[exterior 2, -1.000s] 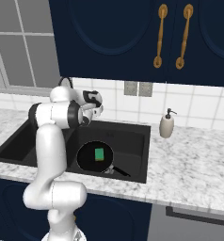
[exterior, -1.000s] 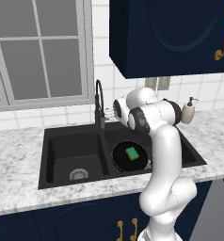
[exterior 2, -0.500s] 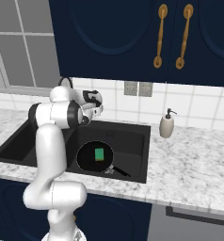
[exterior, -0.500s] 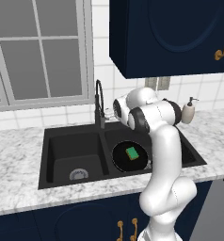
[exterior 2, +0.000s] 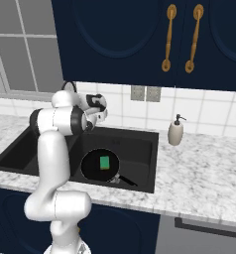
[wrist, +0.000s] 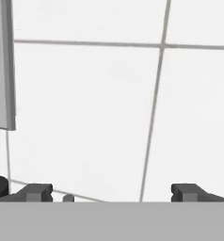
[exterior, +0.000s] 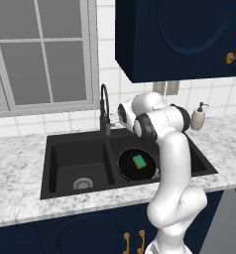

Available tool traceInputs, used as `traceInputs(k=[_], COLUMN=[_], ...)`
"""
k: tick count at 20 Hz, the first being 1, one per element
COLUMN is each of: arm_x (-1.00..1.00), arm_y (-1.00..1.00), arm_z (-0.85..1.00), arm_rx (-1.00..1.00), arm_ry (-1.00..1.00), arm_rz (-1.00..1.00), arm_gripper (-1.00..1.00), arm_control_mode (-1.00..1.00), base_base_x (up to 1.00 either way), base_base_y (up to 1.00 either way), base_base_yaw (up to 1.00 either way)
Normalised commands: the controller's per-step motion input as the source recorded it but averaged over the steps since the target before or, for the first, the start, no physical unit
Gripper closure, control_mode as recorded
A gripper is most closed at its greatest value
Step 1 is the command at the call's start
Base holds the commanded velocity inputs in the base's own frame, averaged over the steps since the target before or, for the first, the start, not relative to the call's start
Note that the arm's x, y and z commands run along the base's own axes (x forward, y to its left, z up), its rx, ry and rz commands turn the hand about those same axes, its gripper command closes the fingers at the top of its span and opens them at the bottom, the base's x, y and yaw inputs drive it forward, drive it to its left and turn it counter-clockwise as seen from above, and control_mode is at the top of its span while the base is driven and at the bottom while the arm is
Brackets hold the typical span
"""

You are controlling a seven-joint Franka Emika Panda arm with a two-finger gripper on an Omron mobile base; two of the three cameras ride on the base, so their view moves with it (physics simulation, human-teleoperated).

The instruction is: Pick the pan and sponge and place them into the sink. Then turn on the water.

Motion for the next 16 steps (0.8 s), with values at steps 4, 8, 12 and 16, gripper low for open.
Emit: traceInputs(k=[4,8,12,16], arm_x=[0.00,0.03,0.00,0.00], arm_y=[0.09,0.04,0.16,0.32], arm_z=[-0.03,-0.08,-0.12,-0.01], arm_rx=[0.00,0.00,0.00,0.00], arm_ry=[0.00,0.00,0.00,0.00], arm_rz=[-0.04,-0.04,-0.03,-0.02], arm_gripper=[-1.00,-1.00,-1.00,-1.00], arm_control_mode=[-1.00,-1.00,-1.00,-1.00], base_base_x=[0.00,0.00,0.00,0.00], base_base_y=[0.00,0.00,0.00,0.00], base_base_yaw=[0.00,0.00,0.00,0.00])
